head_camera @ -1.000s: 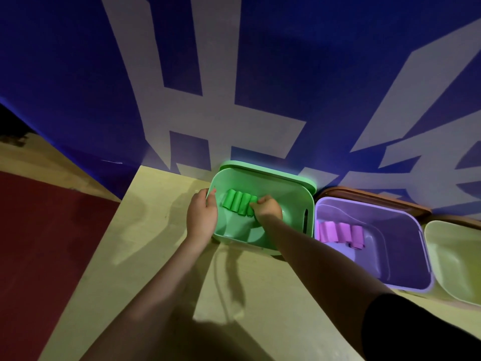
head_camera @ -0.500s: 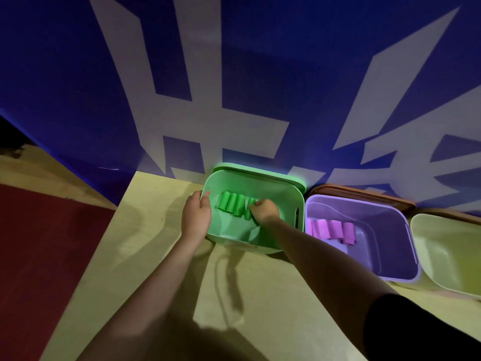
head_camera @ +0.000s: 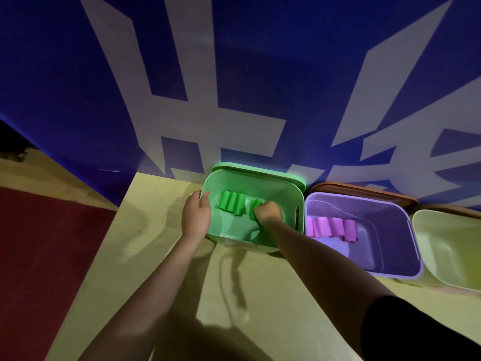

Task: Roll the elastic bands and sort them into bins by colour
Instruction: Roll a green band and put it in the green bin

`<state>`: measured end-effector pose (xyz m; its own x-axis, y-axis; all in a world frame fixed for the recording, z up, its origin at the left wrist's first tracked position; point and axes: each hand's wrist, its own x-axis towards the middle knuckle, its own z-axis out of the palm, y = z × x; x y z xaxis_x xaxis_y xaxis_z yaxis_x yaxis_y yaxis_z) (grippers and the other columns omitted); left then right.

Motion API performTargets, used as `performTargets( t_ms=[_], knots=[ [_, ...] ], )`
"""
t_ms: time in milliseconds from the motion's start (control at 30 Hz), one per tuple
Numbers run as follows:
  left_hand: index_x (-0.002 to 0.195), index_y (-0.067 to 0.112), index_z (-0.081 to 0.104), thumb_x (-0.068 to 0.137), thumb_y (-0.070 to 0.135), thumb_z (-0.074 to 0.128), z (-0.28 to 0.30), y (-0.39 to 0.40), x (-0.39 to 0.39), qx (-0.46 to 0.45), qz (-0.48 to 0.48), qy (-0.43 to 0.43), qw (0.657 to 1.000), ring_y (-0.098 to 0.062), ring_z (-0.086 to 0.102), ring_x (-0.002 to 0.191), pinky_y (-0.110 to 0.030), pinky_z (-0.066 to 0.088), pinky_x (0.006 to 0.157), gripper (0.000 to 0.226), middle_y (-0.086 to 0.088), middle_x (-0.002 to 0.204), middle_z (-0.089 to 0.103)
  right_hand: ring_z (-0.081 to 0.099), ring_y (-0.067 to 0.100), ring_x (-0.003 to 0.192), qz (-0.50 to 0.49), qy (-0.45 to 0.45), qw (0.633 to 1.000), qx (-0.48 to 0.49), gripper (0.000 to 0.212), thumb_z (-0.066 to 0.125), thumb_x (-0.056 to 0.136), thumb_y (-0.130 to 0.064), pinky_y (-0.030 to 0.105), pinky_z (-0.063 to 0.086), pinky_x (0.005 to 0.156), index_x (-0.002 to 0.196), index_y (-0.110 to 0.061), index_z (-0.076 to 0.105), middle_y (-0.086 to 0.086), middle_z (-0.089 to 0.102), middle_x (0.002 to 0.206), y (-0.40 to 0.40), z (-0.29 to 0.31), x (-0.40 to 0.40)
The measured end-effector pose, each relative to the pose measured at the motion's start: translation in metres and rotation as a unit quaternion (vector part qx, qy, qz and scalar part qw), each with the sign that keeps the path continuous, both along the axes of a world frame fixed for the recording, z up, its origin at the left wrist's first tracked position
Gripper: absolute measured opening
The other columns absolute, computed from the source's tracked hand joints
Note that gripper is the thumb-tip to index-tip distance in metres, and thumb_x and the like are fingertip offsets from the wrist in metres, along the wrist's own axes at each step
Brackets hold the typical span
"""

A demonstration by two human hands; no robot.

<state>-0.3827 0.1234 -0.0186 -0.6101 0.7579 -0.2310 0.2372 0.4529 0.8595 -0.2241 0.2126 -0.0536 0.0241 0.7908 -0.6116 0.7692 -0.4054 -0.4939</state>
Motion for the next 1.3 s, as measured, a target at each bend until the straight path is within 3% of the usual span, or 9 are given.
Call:
performTargets(
  t_ms=[167, 267, 367, 700, 767, 833, 933, 1200, 1300],
  knots=[
    [0.113, 0.010, 0.062, 0.100, 0.024, 0.039, -0.002, 0.000, 0.000, 0.001, 0.004, -0.011, 1.000, -0.028, 0.058, 0.099, -0.040, 0.045, 0.084, 0.029, -0.010, 0.107, 0.064, 0.050, 0.022, 0.068, -0.038, 0.036, 0.999, -0.005, 0.019, 0.052, 0.089, -0.010, 0.033, 0.046, 0.067, 0.070, -0.009, 0.057, 0.006, 0.049, 0.065, 0.005, -0.006, -0.001],
    [0.115, 0.011, 0.062, 0.100, 0.022, 0.039, -0.002, 0.000, 0.000, 0.001, 0.005, -0.011, 1.000, -0.024, 0.057, 0.097, -0.034, 0.043, 0.080, 0.030, -0.008, 0.108, 0.064, 0.055, 0.023, 0.068, -0.039, 0.063, 0.997, -0.014, 0.024, 0.064, 0.088, -0.018, 0.036, 0.056, 0.073, 0.065, -0.013, 0.057, 0.006, 0.054, 0.065, 0.007, -0.007, -0.008],
    [0.114, 0.012, 0.062, 0.100, 0.022, 0.039, -0.003, 0.001, -0.001, 0.004, 0.007, -0.015, 1.000, -0.024, 0.058, 0.096, -0.034, 0.043, 0.079, 0.029, -0.008, 0.106, 0.064, 0.053, 0.019, 0.060, -0.032, 0.061, 0.997, -0.020, 0.028, 0.071, 0.084, -0.026, 0.025, 0.042, 0.053, 0.065, -0.013, 0.055, 0.005, 0.055, 0.064, 0.010, -0.006, -0.014],
    [0.115, 0.013, 0.062, 0.100, 0.022, 0.039, -0.004, 0.001, -0.001, 0.010, 0.012, -0.024, 1.000, -0.024, 0.058, 0.098, -0.037, 0.045, 0.084, 0.029, -0.008, 0.108, 0.064, 0.049, 0.017, 0.058, -0.058, 0.051, 0.997, -0.002, 0.030, 0.072, 0.085, -0.030, 0.025, 0.040, 0.056, 0.073, -0.012, 0.050, 0.003, 0.050, 0.066, 0.007, -0.012, -0.026],
    [0.115, 0.013, 0.062, 0.100, 0.022, 0.040, -0.006, 0.001, -0.001, 0.011, 0.014, -0.025, 1.000, -0.024, 0.058, 0.099, -0.039, 0.046, 0.086, 0.029, -0.008, 0.109, 0.064, 0.058, 0.023, 0.070, -0.071, 0.063, 0.995, 0.003, 0.030, 0.073, 0.083, -0.033, 0.032, 0.049, 0.061, 0.086, -0.011, 0.052, 0.006, 0.054, 0.074, 0.006, -0.010, -0.025],
    [0.116, 0.014, 0.062, 0.100, 0.022, 0.039, -0.006, 0.001, -0.001, 0.012, 0.014, -0.024, 1.000, -0.024, 0.058, 0.099, -0.039, 0.046, 0.086, 0.029, -0.007, 0.109, 0.064, 0.061, 0.028, 0.069, -0.083, 0.073, 0.994, 0.002, 0.034, 0.073, 0.082, -0.038, 0.043, 0.058, 0.070, 0.077, -0.011, 0.053, 0.008, 0.055, 0.070, 0.005, -0.010, -0.024],
    [0.119, 0.014, 0.062, 0.100, 0.023, 0.039, -0.008, 0.001, -0.002, 0.008, 0.009, -0.019, 1.000, -0.025, 0.058, 0.101, -0.040, 0.046, 0.086, 0.031, -0.008, 0.111, 0.063, 0.063, 0.029, 0.065, -0.102, 0.072, 0.992, -0.002, 0.041, 0.070, 0.082, -0.043, 0.044, 0.058, 0.073, 0.067, -0.006, 0.059, 0.013, 0.060, 0.067, 0.007, -0.011, -0.021],
    [0.121, 0.015, 0.060, 0.100, 0.025, 0.038, -0.012, 0.001, -0.004, 0.003, 0.006, -0.015, 1.000, -0.026, 0.057, 0.103, -0.043, 0.047, 0.089, 0.032, -0.008, 0.112, 0.063, 0.058, 0.026, 0.077, -0.118, 0.072, 0.990, -0.019, 0.039, 0.049, 0.097, -0.038, 0.032, 0.045, 0.072, 0.096, 0.000, 0.060, 0.008, 0.054, 0.075, 0.008, 0.002, -0.008],
    [0.118, 0.014, 0.061, 0.100, 0.024, 0.038, -0.009, 0.001, -0.003, 0.008, -0.001, -0.011, 1.000, -0.025, 0.058, 0.097, -0.038, 0.045, 0.082, 0.031, -0.007, 0.108, 0.064, 0.060, 0.028, 0.083, -0.046, 0.056, 0.997, 0.025, 0.036, 0.049, 0.097, -0.032, 0.037, 0.050, 0.083, 0.073, -0.006, 0.059, 0.010, 0.057, 0.076, 0.004, 0.014, -0.003]
  ],
)
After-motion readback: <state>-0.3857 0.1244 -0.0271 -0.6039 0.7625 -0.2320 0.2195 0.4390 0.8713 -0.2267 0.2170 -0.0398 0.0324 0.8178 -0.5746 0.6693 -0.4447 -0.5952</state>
